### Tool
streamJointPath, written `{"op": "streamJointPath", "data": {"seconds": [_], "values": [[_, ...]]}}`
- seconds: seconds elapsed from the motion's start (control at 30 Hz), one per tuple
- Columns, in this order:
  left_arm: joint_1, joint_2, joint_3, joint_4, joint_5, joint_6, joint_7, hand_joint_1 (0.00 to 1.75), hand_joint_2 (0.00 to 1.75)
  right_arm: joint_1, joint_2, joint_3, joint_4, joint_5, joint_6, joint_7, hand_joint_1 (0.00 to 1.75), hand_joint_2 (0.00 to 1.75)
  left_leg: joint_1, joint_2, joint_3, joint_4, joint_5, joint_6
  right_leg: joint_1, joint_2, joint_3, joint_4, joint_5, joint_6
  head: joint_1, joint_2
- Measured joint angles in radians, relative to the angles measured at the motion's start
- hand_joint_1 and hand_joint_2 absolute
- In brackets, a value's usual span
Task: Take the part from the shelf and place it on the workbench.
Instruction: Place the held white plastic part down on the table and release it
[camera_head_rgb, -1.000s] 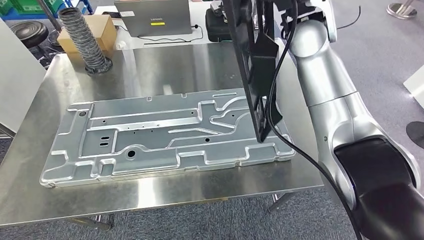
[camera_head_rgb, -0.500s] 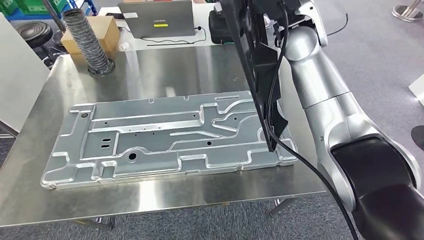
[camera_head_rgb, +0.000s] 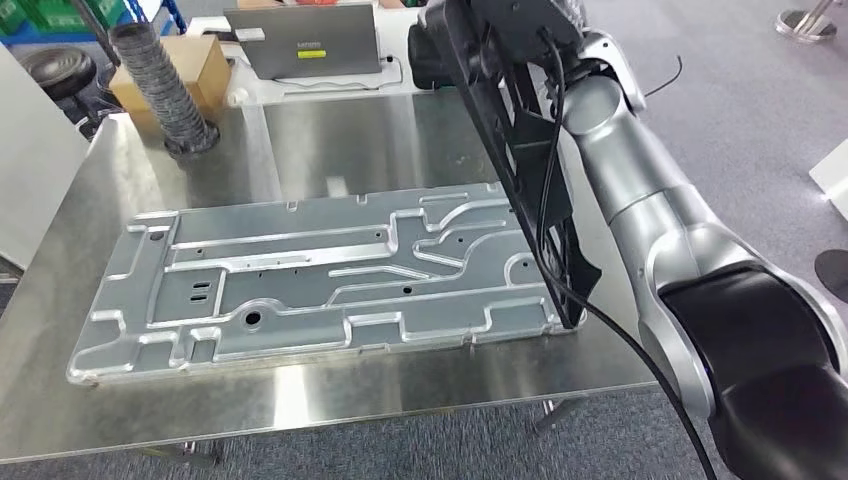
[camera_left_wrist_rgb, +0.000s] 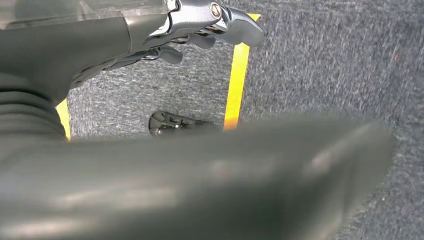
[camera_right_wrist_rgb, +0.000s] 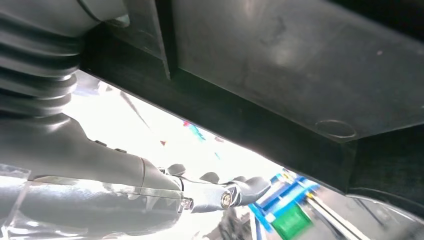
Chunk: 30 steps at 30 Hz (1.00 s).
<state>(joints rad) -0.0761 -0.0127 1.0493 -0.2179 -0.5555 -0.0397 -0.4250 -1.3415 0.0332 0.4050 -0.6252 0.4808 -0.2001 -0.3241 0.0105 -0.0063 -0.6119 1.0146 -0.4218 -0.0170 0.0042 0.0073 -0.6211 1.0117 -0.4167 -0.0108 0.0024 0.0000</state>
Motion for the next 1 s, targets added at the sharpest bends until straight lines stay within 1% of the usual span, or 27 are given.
{"op": "streamJointPath", "data": {"seconds": [0.07,0.1,0.13,0.17,0.2,0.23,0.27,0.3,0.33,0.37,0.4,0.43,0.47,0.53,0.57,0.6,0.63,0.67,0.73,0.77,0.8,0.83,0.87,0.9,0.93,0.97,1.0], "values": [[0.000,0.000,0.000,0.000,-0.001,0.000,0.000,0.00,0.00,-0.006,-0.002,0.003,0.031,0.014,0.000,0.005,0.00,0.00,0.002,0.000,0.000,-0.006,0.004,0.009,-0.002,0.000,-0.001,0.001,-0.002,0.010,0.000,0.000],[0.000,-0.001,0.000,0.000,-0.002,0.000,0.000,0.00,0.00,-0.012,-0.003,0.004,0.045,0.020,0.004,0.009,0.00,0.00,0.005,0.001,0.002,-0.010,0.006,0.015,-0.002,0.000,-0.007,0.014,-0.012,0.015,0.001,0.000],[-0.001,-0.001,0.000,0.000,-0.003,0.000,0.000,0.00,0.00,-0.022,-0.003,0.004,0.060,0.026,0.010,0.015,0.00,0.00,0.007,0.002,0.003,-0.014,0.009,0.020,-0.003,-0.001,-0.021,0.046,-0.032,0.020,0.002,0.000],[-0.002,-0.001,0.000,0.000,-0.003,0.000,0.000,0.00,0.00,-0.031,-0.004,0.006,0.075,0.034,0.017,0.023,0.00,0.00,0.008,0.003,0.004,-0.016,0.010,0.024,-0.006,-0.001,-0.045,0.098,-0.062,0.024,0.003,0.000],[-0.002,-0.001,0.000,0.000,-0.005,0.000,0.000,0.00,0.00,-0.040,-0.004,0.008,0.091,0.044,0.030,0.031,0.00,0.00,0.008,0.003,0.004,-0.016,0.010,0.026,-0.008,-0.002,-0.077,0.167,-0.095,0.028,0.005,0.000],[-0.003,-0.001,0.000,0.000,-0.007,0.000,0.000,0.00,0.00,-0.046,-0.004,0.012,0.106,0.056,0.048,0.040,0.00,0.00,0.008,0.003,0.004,-0.016,0.010,0.027,-0.011,-0.002,-0.109,0.236,-0.121,0.032,0.005,0.000],[-0.003,-0.002,0.000,0.000,-0.009,0.000,0.000,0.00,0.00,-0.050,-0.003,0.017,0.121,0.069,0.073,0.048,0.00,0.00,0.009,0.003,0.005,-0.015,0.009,0.027,-0.014,-0.002,-0.132,0.283,-0.133,0.035,0.006,0.000],[-0.002,-0.002,0.000,0.000,-0.011,0.000,-0.001,0.00,0.00,-0.054,-0.002,0.025,0.136,0.084,0.107,0.059,0.00,0.00,0.009,0.002,0.005,-0.014,0.009,0.026,-0.018,-0.002,-0.139,0.294,-0.126,0.037,0.007,0.000],[-0.002,-0.003,0.000,0.000,-0.013,-0.001,-0.003,0.00,0.00,-0.059,-0.001,0.034,0.149,0.099,0.141,0.072,0.00,0.00,0.010,0.002,0.006,-0.012,0.008,0.025,-0.021,-0.003,-0.125,0.263,-0.101,0.038,0.007,0.000],[-0.002,-0.004,0.000,0.000,-0.016,-0.001,-0.005,0.00,0.00,-0.067,0.001,0.043,0.160,0.111,0.169,0.085,0.00,0.00,0.011,0.001,0.006,-0.009,0.005,0.022,-0.023,-0.004,-0.095,0.199,-0.066,0.038,0.007,0.000],[-0.003,-0.005,0.000,0.000,-0.017,-0.002,-0.007,0.00,0.00,-0.077,0.004,0.052,0.171,0.125,0.191,0.098,0.00,0.00,0.010,0.000,0.005,-0.005,0.002,0.018,-0.024,-0.005,-0.059,0.126,-0.037,0.037,0.007,0.000],[-0.004,-0.005,0.000,0.000,-0.019,-0.002,-0.009,0.00,0.00,-0.087,0.007,0.061,0.181,0.138,0.205,0.109,0.00,0.00,0.008,0.000,0.003,0.000,-0.001,0.013,-0.023,-0.006,-0.031,0.068,-0.016,0.035,0.006,0.000],[-0.005,-0.006,0.000,0.000,-0.020,-0.003,-0.010,0.00,0.00,-0.095,0.010,0.071,0.189,0.153,0.211,0.119,0.00,0.00,0.007,0.000,0.001,0.003,-0.003,0.008,-0.021,-0.006,-0.014,0.031,-0.007,0.031,0.006,0.000],[-0.007,-0.006,0.000,0.000,-0.020,-0.003,-0.011,0.00,0.00,-0.104,0.014,0.094,0.205,0.189,0.216,0.137,0.00,0.00,0.006,-0.001,0.001,0.002,-0.003,-0.004,-0.015,-0.005,-0.010,0.016,-0.006,0.020,0.006,0.000],[-0.007,-0.007,0.000,0.000,-0.021,-0.003,-0.013,0.00,0.00,-0.107,0.014,0.107,0.211,0.212,0.213,0.143,0.00,0.00,0.008,0.000,0.001,0.001,-0.004,-0.010,-0.016,-0.006,-0.008,0.013,-0.005,0.013,0.006,0.000],[-0.007,-0.008,0.000,0.000,-0.021,-0.003,-0.014,0.00,0.00,-0.109,0.015,0.121,0.216,0.233,0.207,0.147,0.00,0.00,0.010,0.000,-0.001,0.008,-0.012,-0.015,-0.016,-0.006,-0.006,0.009,-0.002,0.006,0.006,0.000],[-0.007,-0.009,0.000,0.000,-0.021,-0.003,-0.016,0.00,0.00,-0.113,0.016,0.133,0.219,0.251,0.199,0.148,0.00,0.00,0.011,0.001,-0.010,0.031,-0.028,-0.019,-0.018,-0.007,-0.004,0.005,0.000,-0.001,0.005,0.000],[-0.007,-0.010,0.000,0.000,-0.022,-0.004,-0.018,0.00,0.00,-0.118,0.018,0.145,0.222,0.266,0.194,0.152,0.00,0.00,0.011,0.002,-0.029,0.075,-0.055,-0.022,-0.019,-0.007,-0.003,0.001,0.002,-0.006,0.004,0.000],[-0.007,-0.011,0.001,0.000,-0.023,-0.004,-0.022,0.00,0.00,-0.125,0.021,0.162,0.229,0.280,0.180,0.158,0.00,0.00,0.012,0.002,-0.090,0.212,-0.118,-0.025,-0.015,-0.005,-0.002,0.001,0.002,-0.011,0.003,0.000],[-0.007,-0.011,0.003,0.000,-0.022,-0.003,-0.023,0.00,0.00,-0.125,0.021,0.166,0.232,0.280,0.157,0.160,0.00,0.00,0.012,0.002,-0.117,0.268,-0.135,-0.026,-0.013,-0.005,-0.002,0.002,0.001,-0.013,0.003,0.000],[-0.007,-0.012,0.004,0.000,-0.023,-0.003,-0.025,0.00,0.00,-0.124,0.021,0.166,0.234,0.280,0.125,0.159,0.00,0.00,0.011,0.002,-0.130,0.292,-0.135,-0.025,-0.011,-0.004,-0.002,0.003,0.001,-0.013,0.003,0.000],[-0.006,-0.012,0.005,0.000,-0.023,-0.002,-0.027,0.00,0.00,-0.126,0.021,0.164,0.234,0.285,0.097,0.158,0.00,0.00,0.011,0.002,-0.124,0.274,-0.114,-0.023,-0.010,-0.003,-0.002,0.004,0.000,-0.014,0.004,0.000],[-0.006,-0.012,0.006,0.000,-0.024,-0.002,-0.029,0.00,0.00,-0.132,0.021,0.164,0.236,0.298,0.095,0.161,0.00,0.00,0.011,0.002,-0.098,0.217,-0.079,-0.020,-0.009,-0.003,-0.001,0.006,-0.002,-0.013,0.004,0.000],[-0.006,-0.012,0.007,0.000,-0.025,-0.001,-0.032,0.00,0.00,-0.139,0.021,0.165,0.238,0.316,0.110,0.167,0.00,0.00,0.011,0.002,-0.065,0.143,-0.045,-0.015,-0.008,-0.002,0.000,0.008,-0.004,-0.012,0.003,0.000],[-0.006,-0.012,0.008,0.000,-0.027,-0.001,-0.034,0.00,0.00,-0.145,0.021,0.168,0.240,0.333,0.134,0.172,0.00,0.00,0.009,0.002,-0.034,0.077,-0.021,-0.010,-0.006,-0.002,0.000,0.010,-0.006,-0.009,0.004,0.000],[-0.007,-0.012,0.010,0.000,-0.029,0.000,-0.035,0.00,0.00,-0.150,0.022,0.170,0.242,0.349,0.164,0.177,0.00,0.00,0.007,0.002,-0.013,0.032,-0.007,-0.005,-0.005,-0.001,-0.001,0.011,-0.007,-0.005,0.004,0.000],[-0.009,-0.013,0.012,0.000,-0.031,0.000,-0.036,0.00,0.00,-0.153,0.022,0.171,0.245,0.361,0.191,0.181,0.00,0.00,0.004,0.001,-0.003,0.011,-0.006,-0.002,-0.004,-0.001,-0.002,0.011,-0.007,-0.001,0.004,0.000]]}}
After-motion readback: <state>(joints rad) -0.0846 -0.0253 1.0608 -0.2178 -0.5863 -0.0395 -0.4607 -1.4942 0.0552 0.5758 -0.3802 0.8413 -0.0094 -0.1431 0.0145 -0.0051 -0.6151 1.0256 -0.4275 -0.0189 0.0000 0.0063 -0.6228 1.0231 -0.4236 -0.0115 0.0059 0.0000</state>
